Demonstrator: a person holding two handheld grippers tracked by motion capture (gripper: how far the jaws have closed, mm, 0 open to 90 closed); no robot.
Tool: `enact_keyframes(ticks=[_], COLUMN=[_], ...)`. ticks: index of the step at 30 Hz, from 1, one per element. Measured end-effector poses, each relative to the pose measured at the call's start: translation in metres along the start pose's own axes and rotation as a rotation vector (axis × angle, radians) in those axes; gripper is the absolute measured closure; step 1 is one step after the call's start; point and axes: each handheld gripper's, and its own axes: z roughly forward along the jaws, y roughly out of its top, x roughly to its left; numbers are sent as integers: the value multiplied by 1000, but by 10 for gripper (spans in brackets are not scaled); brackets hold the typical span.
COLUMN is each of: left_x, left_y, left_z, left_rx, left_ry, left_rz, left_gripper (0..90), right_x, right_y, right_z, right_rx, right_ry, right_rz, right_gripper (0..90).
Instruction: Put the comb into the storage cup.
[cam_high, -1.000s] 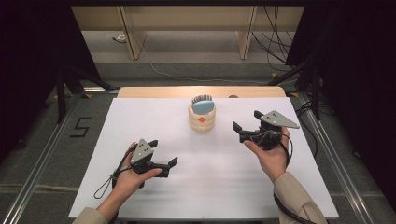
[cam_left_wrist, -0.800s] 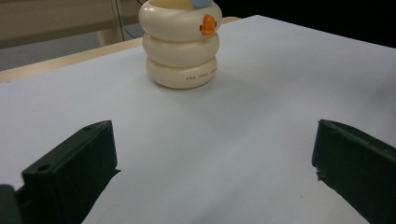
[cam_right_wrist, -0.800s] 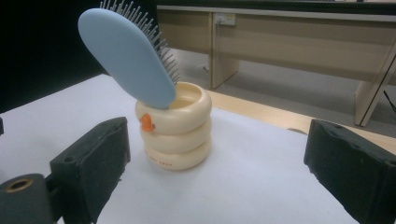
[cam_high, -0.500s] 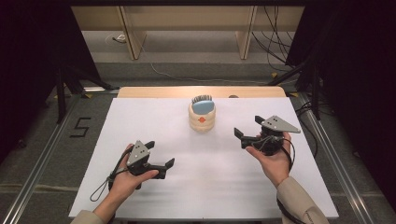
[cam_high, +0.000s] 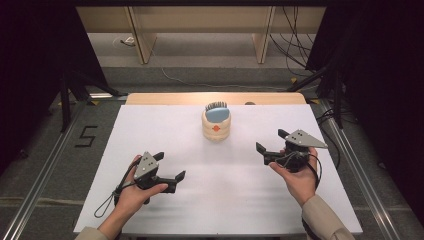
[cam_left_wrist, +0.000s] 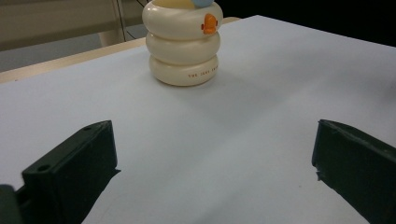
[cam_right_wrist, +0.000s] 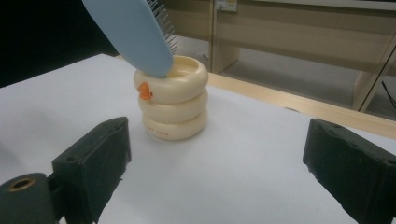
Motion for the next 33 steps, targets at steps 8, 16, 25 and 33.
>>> enact_keyframes(ticks=[8,16,25,33], left_x=[0,1,1,2], left_y=[-1,-3,-5,-7], left_z=[-2,-5,-9,-12], left_rx=[4,5,3,6], left_ry=[-1,4,9,12], left_rz=[1,1,4,7], left_gripper=[0,0,0,0], right_x=[-3,-4,-7,-9], right_y=[-4,-10,-17,-24], right_z=[-7,-14,-21,-23], right_rx=[-4,2,13,27], right_ry=[-6,-8,-9,-10], right_rz=[-2,-5,6,15], right_gripper=[89,89,91,93])
